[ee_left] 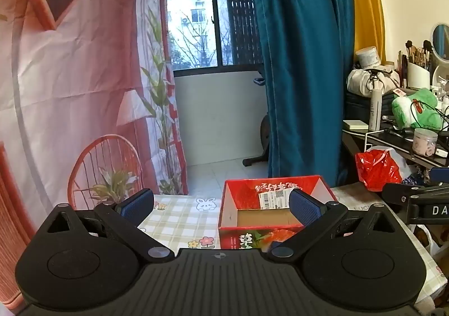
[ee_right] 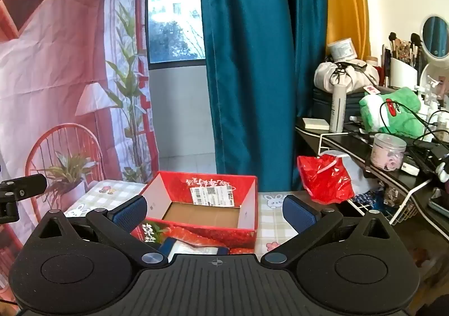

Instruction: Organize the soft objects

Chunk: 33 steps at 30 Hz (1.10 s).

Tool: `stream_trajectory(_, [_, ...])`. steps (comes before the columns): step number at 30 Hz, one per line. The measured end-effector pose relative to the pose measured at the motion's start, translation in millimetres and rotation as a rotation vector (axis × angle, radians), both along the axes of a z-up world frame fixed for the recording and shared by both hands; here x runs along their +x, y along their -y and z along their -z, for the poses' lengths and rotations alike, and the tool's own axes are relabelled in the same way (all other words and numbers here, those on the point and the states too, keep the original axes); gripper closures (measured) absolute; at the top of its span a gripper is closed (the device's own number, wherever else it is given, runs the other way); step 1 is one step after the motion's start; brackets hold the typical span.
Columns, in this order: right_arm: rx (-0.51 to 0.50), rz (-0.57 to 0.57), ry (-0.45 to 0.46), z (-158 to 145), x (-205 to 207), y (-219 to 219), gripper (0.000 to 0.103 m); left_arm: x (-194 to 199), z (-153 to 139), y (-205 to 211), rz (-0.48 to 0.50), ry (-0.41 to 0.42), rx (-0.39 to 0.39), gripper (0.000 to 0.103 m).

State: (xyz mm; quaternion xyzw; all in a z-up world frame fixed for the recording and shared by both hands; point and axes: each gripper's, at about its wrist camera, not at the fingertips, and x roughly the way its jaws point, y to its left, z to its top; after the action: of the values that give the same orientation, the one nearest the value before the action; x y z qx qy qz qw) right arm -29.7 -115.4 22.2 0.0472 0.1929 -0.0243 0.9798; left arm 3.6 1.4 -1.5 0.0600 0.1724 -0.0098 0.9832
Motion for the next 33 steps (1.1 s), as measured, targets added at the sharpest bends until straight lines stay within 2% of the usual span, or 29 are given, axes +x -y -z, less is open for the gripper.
stream_trajectory(1, [0.006, -0.001, 0.020, 0.2, -0.8, 0.3, 0.000, 2.0, 0.7, -0.9, -0.002, -0.007, -0.004, 0.000])
stream_trajectory(2, [0.004, -0.001, 0.011, 0.1, -0.7, 0.3, 0.000, -0.2, -3.7, 0.3, 0.002, 0.017, -0.002, 0.000])
stream_trajectory(6, [0.003, 0.001, 0.005, -0.2, -0.3, 1.2, 0.000, -7.4, -2.4, -1.5, 0.016, 0.029, -0.012, 0.000])
stream_trajectory(33, [0.000, 0.007, 0.010, -0.1, -2.0, 5.6, 0.000, -4.1, -1.3, -0.3, 0.013, 0.026, -0.008, 0.000])
